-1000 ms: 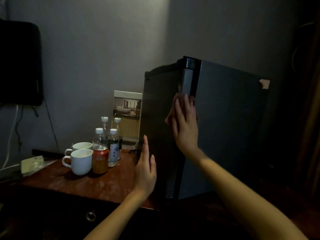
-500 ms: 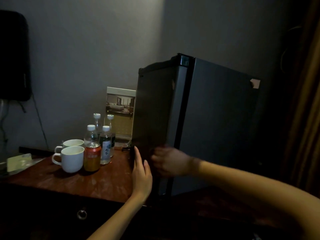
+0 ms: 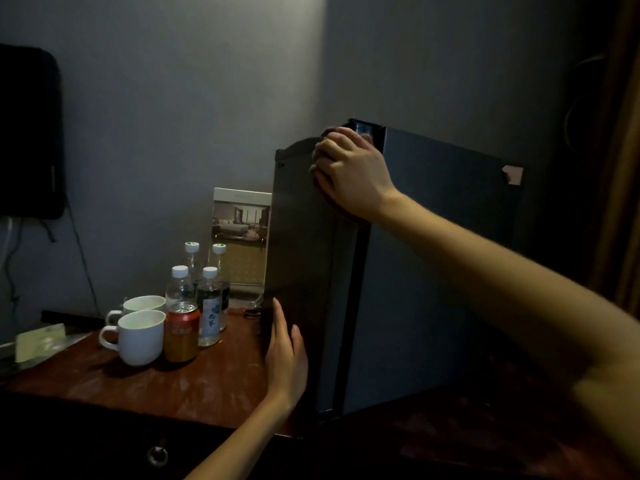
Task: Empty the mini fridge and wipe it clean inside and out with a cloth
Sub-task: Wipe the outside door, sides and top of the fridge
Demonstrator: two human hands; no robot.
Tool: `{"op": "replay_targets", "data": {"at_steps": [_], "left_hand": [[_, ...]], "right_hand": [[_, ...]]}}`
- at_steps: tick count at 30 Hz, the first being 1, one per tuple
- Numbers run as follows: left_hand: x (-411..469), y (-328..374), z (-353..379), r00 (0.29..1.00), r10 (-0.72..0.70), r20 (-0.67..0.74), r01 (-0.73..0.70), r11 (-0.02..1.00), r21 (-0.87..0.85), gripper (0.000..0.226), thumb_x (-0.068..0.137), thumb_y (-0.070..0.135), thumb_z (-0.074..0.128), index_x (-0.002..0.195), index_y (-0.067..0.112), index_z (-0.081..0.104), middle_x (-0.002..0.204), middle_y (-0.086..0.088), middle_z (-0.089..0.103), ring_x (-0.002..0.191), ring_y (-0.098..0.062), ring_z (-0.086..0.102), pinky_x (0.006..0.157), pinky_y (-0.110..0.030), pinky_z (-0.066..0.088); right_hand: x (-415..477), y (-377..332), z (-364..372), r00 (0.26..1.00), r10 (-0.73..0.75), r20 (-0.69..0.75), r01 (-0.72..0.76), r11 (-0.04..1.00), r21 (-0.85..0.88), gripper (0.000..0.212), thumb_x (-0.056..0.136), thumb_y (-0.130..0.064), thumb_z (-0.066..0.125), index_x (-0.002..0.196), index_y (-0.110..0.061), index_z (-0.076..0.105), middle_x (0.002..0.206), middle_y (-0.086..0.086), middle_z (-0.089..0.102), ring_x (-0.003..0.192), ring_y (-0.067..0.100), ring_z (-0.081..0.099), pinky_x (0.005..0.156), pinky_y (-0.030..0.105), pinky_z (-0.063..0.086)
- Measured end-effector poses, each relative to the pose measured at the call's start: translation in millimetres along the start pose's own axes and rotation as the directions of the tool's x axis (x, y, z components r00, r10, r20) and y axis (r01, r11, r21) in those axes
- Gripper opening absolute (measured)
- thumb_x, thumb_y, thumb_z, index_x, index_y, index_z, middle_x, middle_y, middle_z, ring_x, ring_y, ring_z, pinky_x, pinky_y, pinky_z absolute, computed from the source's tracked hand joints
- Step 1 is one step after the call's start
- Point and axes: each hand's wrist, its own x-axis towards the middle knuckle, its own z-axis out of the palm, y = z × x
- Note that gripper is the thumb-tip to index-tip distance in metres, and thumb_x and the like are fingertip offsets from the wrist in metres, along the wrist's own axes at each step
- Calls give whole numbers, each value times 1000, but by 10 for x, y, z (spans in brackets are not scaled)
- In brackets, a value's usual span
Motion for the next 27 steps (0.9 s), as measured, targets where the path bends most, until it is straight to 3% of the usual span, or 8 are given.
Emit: {"op": "replay_targets", "data": {"at_steps": [7,10,14,19,22,24,26,27], "left_hand": [[-5,-65,29,999,-27,-31,26,998,-51,59,100,32,31,152,25,3,159,-9,21,145,-21,25,117,-36,24],[-37,-89,2,995,-101,-12,101,994,-53,57,103,25,32,153,22,5,157,-12,25,142,-21,29,109,-26,25],[-139,-127,-25,984,-179,-4,178,979,-104,56,104,19,32,154,21,7,154,-14,30,140,-21,34,103,-23,27],[-265,-88,-138,974,-225,-22,221,970,-101,53,105,16,32,154,14,12,157,-8,25,142,-18,28,101,-17,21],[-332,-61,-258,966,-253,-48,247,962,-115,51,105,15,31,153,12,15,146,-6,42,131,-13,42,98,-9,24],[-352,-37,-345,952,-292,-90,277,949,-149,49,104,13,32,152,10,19,143,-9,45,131,-16,43,102,-13,27],[-350,-22,-395,927,-351,-132,320,923,-213,47,104,11,32,151,8,23,152,-15,34,140,-24,34,110,-28,27],[-367,23,-405,910,-394,-130,353,900,-257,46,104,11,32,150,7,25,152,-16,33,139,-27,34,111,-32,27]], "right_hand": [[-698,-528,191,996,-70,62,61,988,144,40,95,-35,45,89,-13,77,104,9,69,109,27,59,106,40,38],[-1068,-807,234,988,-133,76,118,977,179,39,94,-33,44,90,-13,77,104,8,69,106,25,60,107,37,32],[-1610,-1206,307,961,-220,169,170,948,269,22,86,-34,63,95,-19,76,107,3,69,105,23,62,102,38,44],[-2407,-1815,416,720,-432,544,235,888,395,17,83,-44,64,93,-36,75,110,-10,66,106,14,61,100,31,44],[-2660,-2130,339,640,-402,655,57,875,481,30,89,-47,46,80,-37,72,84,-15,64,80,7,61,82,24,50],[-2634,-2209,188,729,-266,630,-140,843,518,32,92,-47,41,88,-35,70,82,-13,65,76,9,62,76,27,52],[-2559,-2269,38,744,-57,666,-478,651,590,37,97,-51,37,120,-35,60,107,-8,68,96,11,64,89,31,49],[-2528,-2287,-27,686,45,727,-654,476,588,46,95,-61,33,130,-37,51,117,-9,66,106,8,62,95,29,47]]}}
